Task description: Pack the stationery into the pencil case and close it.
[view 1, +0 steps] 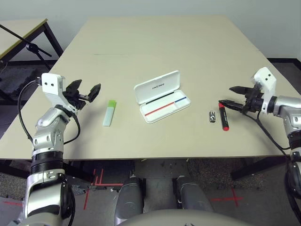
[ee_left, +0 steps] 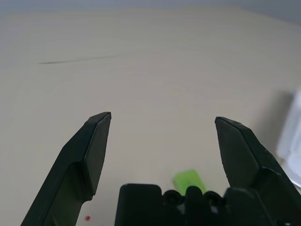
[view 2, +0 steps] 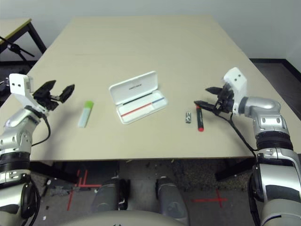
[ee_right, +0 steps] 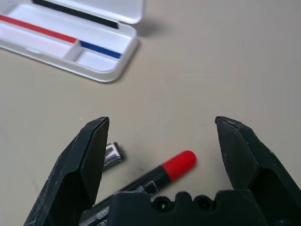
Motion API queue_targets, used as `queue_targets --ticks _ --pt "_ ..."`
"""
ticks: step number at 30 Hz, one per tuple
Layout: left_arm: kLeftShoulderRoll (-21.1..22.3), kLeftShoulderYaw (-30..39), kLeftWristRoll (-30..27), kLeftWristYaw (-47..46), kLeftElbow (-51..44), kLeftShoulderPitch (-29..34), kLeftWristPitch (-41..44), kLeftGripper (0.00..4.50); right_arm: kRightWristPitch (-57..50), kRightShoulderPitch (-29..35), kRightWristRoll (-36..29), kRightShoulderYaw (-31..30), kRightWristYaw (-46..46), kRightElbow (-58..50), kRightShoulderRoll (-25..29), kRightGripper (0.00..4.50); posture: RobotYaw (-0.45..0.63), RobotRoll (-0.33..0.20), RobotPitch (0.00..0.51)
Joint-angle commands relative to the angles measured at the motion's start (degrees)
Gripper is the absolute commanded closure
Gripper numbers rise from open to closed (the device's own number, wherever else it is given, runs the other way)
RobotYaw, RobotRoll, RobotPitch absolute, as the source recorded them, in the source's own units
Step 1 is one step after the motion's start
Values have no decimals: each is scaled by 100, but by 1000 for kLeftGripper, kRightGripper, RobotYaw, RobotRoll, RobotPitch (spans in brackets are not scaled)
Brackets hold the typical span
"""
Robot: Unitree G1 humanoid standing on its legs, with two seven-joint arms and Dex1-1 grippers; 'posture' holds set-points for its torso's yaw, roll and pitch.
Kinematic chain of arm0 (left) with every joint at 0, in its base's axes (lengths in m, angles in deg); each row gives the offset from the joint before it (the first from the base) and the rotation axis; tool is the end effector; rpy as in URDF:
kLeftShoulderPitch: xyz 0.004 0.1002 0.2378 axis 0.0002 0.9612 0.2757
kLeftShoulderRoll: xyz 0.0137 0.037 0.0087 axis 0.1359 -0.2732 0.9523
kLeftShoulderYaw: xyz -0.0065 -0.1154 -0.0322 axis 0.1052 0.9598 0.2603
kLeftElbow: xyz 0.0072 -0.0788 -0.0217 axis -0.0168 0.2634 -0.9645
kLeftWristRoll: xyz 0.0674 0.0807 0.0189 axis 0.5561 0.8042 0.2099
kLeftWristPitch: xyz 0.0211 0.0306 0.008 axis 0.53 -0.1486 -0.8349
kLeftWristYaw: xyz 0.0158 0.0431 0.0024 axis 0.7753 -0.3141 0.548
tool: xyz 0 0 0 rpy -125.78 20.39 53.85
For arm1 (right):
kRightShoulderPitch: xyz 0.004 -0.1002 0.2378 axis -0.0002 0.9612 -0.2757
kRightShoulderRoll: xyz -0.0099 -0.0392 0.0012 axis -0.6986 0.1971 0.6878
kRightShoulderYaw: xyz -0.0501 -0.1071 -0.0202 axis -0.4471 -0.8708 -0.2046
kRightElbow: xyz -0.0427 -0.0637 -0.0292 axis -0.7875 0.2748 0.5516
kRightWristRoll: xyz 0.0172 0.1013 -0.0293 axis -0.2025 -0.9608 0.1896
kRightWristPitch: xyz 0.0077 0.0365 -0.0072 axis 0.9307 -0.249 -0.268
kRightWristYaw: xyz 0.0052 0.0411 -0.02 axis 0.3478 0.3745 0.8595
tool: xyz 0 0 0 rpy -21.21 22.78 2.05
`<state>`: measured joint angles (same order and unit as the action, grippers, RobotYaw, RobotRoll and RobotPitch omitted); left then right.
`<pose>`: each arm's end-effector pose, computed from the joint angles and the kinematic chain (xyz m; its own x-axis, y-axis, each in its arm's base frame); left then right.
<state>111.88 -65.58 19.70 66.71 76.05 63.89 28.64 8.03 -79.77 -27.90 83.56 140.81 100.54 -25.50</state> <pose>0.2598 0.3138 0.1130 0.9374 -0.3483 -0.0032 0.3478 0.9352 0.0662 0.3025 -0.3349 0.1349 0.6336 0.6661 -0.3936 -0.7546 0.6443 -0.1245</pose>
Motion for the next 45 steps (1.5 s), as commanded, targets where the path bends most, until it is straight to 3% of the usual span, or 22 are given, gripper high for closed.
queue_targets --ticks 1,8,15,26,32,45 --pt "222 -171 -242 426 -649 294 448 34 -78 -17 50 -168 130 -52 24 0 -24 0 77" --pt "956 -727 -1041 1512 -2509 1101 1816 34 85 -201 182 -298 32 214 -68 0 -9 0 77" --pt "1265 -1435 -881 1667 -3173 1069 2240 34 27 -284 110 -376 101 154 -116 0 -10 0 72" --pt "1130 -2614 -147 1630 -2908 297 2258 34 -81 -304 150 -470 196 82 -90 0 -31 0 68" --pt "834 -3462 484 1561 -2560 -255 2302 34 -63 -350 171 -516 159 74 -112 0 -42 0 63" --pt "359 -4158 1274 1693 -1800 -1083 2111 34 66 -381 242 -539 69 151 -70 0 -55 0 50"
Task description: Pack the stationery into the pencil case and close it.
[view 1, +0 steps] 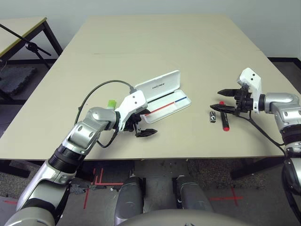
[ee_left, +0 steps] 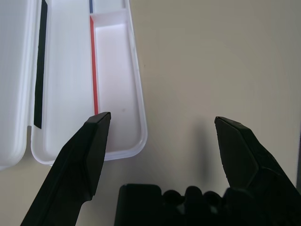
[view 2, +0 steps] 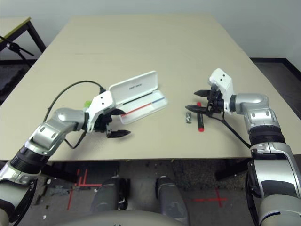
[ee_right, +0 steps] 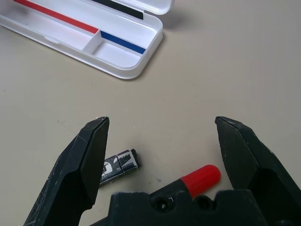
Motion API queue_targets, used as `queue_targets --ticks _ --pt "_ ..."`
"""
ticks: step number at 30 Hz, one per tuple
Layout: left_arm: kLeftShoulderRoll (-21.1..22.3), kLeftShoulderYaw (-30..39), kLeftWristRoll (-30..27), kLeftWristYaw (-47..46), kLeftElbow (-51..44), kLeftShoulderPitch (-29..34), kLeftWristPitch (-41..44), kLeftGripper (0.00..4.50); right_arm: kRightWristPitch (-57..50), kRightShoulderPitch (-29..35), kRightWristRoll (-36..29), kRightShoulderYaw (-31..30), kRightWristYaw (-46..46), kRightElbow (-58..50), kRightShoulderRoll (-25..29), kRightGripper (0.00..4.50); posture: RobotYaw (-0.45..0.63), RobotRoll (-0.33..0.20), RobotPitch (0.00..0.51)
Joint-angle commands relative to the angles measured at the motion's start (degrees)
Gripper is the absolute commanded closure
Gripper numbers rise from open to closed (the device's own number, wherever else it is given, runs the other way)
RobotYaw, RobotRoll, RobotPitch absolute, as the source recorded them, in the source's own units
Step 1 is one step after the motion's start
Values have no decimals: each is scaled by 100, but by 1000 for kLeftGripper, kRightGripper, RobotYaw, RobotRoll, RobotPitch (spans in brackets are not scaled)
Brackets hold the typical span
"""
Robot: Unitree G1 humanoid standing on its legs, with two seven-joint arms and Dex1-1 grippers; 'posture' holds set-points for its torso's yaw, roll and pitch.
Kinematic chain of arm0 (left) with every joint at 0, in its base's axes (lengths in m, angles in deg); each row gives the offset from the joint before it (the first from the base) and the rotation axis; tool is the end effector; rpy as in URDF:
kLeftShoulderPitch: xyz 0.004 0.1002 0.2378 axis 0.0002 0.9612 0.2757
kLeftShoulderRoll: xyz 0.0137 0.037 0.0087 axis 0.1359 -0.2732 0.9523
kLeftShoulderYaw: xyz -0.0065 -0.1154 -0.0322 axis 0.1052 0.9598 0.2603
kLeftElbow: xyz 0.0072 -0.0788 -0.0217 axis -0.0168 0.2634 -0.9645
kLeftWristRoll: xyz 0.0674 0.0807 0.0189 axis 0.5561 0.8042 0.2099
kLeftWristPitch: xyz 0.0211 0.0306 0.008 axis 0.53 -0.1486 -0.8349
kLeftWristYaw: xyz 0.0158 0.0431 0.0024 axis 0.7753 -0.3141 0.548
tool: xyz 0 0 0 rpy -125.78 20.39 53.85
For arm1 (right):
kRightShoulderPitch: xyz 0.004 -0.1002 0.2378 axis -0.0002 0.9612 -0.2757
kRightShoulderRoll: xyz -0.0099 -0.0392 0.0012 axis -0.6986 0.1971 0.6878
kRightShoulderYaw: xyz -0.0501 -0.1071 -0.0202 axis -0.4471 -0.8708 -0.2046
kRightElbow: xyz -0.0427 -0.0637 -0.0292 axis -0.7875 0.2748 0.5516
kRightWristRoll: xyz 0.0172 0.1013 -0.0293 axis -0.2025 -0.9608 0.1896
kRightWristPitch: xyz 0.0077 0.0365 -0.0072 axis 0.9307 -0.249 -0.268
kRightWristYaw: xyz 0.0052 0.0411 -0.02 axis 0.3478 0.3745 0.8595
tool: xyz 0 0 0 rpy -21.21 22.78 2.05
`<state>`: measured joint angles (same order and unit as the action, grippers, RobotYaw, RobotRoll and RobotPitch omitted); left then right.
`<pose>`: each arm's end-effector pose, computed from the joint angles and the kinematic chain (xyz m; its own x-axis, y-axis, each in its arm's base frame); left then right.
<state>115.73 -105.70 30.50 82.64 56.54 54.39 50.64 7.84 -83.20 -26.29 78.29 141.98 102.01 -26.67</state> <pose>0.2805 0.1758 0.1255 0.3229 -0.7597 -0.5645 0.9447 0.2949 0.1435 0.3169 -0.3166 0.1364 0.5606 0.6949 -0.4504 -0.8096 0.5742 -0.1218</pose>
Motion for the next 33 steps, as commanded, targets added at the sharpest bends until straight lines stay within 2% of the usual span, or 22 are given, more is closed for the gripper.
queue_targets --ticks 1,21,33 --pt "-33 -166 240 122 201 -172 -116 34 92 -36 83 -9 -57 11 48 0 -57 0 48" --pt "-370 -419 609 257 371 -250 -130 34 155 1 46 51 -201 51 53 0 -69 0 39" --pt "-376 -495 817 320 593 -286 -100 34 172 31 22 90 -261 36 60 0 -76 0 36"
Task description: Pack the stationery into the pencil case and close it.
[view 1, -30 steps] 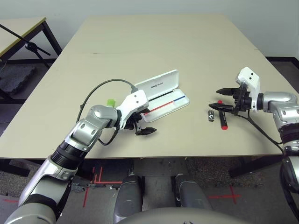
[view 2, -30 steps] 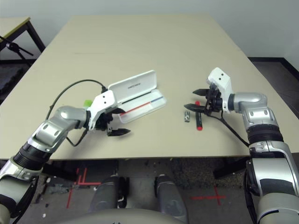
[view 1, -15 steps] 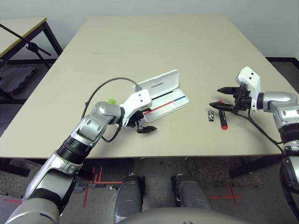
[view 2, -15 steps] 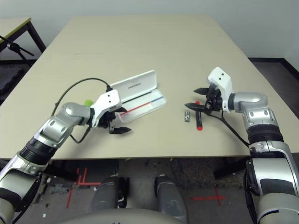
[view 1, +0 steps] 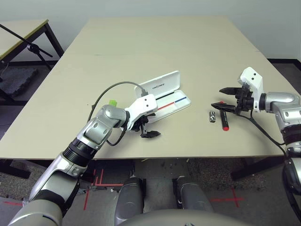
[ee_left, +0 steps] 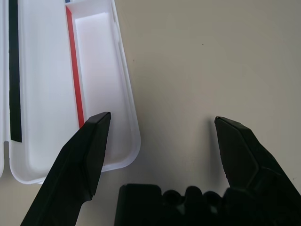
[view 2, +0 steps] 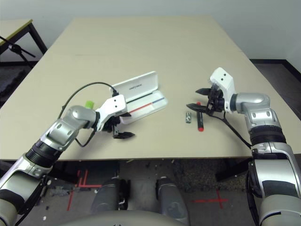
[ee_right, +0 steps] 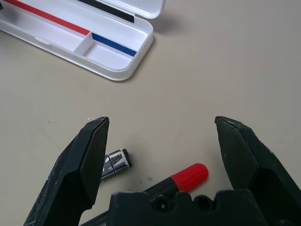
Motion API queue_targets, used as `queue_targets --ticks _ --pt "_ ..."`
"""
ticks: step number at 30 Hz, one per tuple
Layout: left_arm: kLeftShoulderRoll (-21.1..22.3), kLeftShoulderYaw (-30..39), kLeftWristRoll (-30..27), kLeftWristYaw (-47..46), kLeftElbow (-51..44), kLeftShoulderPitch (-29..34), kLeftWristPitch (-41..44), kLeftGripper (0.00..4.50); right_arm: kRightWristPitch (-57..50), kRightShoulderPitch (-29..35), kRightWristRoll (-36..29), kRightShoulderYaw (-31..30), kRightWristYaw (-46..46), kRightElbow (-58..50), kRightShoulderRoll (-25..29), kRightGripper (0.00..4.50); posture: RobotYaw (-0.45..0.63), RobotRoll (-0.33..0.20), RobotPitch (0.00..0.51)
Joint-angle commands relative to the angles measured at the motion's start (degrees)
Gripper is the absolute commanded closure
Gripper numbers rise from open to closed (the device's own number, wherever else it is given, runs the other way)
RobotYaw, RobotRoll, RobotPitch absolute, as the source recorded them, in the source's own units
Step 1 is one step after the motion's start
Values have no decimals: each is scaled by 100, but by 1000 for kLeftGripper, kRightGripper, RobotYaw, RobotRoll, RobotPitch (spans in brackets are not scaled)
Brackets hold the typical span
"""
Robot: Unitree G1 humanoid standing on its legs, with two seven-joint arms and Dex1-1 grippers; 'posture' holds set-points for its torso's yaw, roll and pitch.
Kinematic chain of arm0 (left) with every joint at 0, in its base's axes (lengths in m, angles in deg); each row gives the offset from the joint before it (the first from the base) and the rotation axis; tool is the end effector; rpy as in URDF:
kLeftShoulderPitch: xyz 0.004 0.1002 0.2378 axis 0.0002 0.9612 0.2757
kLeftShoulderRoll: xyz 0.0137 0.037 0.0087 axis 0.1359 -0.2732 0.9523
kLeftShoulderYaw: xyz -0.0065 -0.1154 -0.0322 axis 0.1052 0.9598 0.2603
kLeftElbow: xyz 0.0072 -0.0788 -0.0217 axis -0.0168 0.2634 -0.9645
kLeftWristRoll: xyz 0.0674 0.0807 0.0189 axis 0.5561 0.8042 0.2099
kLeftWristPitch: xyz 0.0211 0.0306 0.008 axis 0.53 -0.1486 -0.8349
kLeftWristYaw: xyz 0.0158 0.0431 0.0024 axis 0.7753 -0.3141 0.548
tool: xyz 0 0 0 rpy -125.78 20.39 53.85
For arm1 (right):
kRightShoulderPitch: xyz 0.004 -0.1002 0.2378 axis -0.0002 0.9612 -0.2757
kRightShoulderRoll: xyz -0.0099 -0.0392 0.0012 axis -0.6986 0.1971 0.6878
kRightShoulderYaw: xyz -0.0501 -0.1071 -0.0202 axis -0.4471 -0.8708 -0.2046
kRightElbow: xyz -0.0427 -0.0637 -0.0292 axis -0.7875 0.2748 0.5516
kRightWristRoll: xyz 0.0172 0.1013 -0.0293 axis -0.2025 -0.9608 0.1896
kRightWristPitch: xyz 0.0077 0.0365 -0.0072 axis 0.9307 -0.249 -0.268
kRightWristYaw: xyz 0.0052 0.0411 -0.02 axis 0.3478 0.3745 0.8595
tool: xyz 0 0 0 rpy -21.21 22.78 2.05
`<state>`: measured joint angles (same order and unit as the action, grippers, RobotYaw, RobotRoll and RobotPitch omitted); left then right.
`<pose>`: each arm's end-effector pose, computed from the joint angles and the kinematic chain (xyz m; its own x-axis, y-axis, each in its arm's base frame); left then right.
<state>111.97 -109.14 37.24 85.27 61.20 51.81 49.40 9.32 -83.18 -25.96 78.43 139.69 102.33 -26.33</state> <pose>0.2897 0.1591 0.1170 0.2806 -0.7286 -0.6248 0.9593 0.2348 0.1570 0.3163 -0.3185 0.1378 0.5984 0.6672 -0.4436 -0.7858 0.5967 -0.1625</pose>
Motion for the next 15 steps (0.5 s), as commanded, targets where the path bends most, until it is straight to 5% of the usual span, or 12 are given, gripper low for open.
queue_targets --ticks 1,9,12,15 --pt "9 -176 200 48 159 -46 27 34 30 27 -11 76 -42 8 21 0 -77 0 36" --pt "1 -321 327 225 312 -208 165 34 60 31 -16 69 -90 29 -9 0 -73 0 38" --pt "-12 -361 376 270 380 -292 192 650 64 29 -20 68 -102 25 -26 0 -73 0 38" --pt "-34 -385 411 329 452 -387 204 1774 64 62 -25 64 -120 -2 -50 0 -72 0 42"
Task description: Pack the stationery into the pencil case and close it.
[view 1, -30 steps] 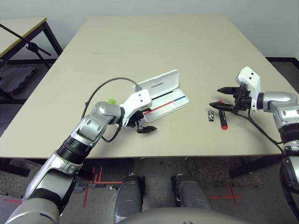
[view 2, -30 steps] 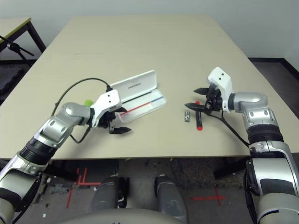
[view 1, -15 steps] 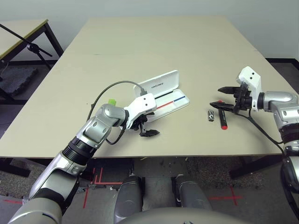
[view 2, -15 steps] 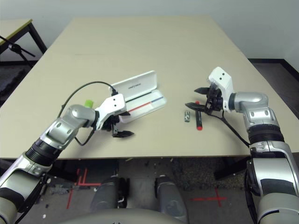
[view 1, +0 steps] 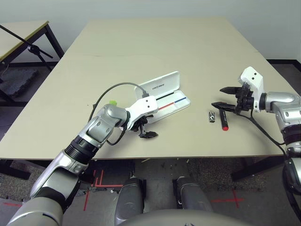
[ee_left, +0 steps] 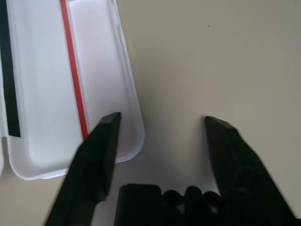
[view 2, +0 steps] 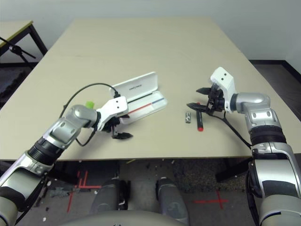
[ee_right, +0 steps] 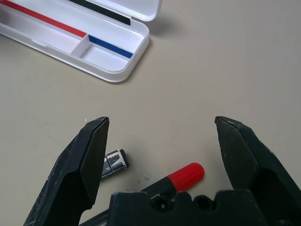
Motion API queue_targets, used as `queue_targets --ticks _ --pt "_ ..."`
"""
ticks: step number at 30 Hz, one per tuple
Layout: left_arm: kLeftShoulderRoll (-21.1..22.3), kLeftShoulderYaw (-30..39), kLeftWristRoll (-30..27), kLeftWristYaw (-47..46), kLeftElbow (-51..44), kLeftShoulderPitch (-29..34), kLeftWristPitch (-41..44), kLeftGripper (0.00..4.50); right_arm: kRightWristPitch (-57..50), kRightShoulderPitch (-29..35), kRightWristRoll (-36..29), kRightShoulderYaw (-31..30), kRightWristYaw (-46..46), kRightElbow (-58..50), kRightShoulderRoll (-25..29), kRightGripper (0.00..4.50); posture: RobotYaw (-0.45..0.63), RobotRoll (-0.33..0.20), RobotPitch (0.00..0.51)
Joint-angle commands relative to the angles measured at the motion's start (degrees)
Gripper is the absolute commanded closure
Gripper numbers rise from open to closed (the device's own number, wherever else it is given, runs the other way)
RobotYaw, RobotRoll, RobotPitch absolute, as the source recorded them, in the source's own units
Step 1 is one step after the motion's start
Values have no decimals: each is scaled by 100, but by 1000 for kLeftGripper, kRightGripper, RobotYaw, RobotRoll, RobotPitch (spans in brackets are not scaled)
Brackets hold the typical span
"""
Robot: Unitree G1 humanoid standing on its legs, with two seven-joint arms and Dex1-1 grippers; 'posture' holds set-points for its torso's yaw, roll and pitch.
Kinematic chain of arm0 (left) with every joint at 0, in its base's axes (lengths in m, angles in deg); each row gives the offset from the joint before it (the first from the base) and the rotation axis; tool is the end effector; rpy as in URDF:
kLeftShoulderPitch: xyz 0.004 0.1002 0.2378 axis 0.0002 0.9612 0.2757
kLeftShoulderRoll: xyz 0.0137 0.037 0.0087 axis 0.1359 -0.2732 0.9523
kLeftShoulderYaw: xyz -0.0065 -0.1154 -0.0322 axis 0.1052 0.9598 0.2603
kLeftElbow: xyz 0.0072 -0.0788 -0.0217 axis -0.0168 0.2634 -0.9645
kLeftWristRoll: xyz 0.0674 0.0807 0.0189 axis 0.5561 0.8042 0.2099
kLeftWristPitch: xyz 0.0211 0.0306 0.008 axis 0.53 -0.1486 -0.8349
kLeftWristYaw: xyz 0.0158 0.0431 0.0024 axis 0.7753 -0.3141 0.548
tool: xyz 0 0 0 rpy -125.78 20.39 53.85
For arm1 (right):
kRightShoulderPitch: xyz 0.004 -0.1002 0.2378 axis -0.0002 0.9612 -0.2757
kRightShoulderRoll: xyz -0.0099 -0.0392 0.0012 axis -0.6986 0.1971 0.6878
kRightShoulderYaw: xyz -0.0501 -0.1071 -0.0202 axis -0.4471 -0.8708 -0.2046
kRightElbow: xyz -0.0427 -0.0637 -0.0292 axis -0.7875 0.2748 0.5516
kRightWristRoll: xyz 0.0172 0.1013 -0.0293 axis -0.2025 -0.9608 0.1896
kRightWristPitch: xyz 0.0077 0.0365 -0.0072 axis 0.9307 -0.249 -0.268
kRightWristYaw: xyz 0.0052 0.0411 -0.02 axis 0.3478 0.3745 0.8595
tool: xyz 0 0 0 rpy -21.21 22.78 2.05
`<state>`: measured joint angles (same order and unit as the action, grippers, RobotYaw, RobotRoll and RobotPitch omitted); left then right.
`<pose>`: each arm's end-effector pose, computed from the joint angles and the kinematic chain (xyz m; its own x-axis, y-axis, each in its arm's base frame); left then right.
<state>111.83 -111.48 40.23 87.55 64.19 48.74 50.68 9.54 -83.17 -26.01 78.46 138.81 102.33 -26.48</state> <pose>0.2982 0.1558 0.1193 0.2572 -0.6797 -0.6869 0.9656 0.2092 0.1546 0.3165 -0.3178 0.1375 0.6098 0.6608 -0.4376 -0.7779 0.6049 -0.1704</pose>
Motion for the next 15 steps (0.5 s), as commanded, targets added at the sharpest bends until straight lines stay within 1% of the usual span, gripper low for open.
queue_targets --ticks 1,5,6,7,10,15 --pt "-35 -158 118 122 169 -108 88 2151 52 91 -18 56 -33 -7 -41 0 -70 0 48" --pt "-64 -233 188 185 254 -211 111 3668 99 154 26 12 -29 -27 -30 0 -70 0 48" --pt "-70 -246 201 200 280 -241 107 4132 87 146 9 32 -40 -29 -37 0 -76 0 49" --pt "-77 -255 213 222 312 -278 94 4453 73 136 -4 45 -46 -37 -40 0 -79 0 49" --pt "-80 -261 269 299 431 -409 1 4487 49 146 -17 41 -31 -81 -36 0 -80 0 50" --pt "44 -274 375 514 497 -539 -456 4487 -51 202 -98 53 63 -223 -41 0 -79 0 52"
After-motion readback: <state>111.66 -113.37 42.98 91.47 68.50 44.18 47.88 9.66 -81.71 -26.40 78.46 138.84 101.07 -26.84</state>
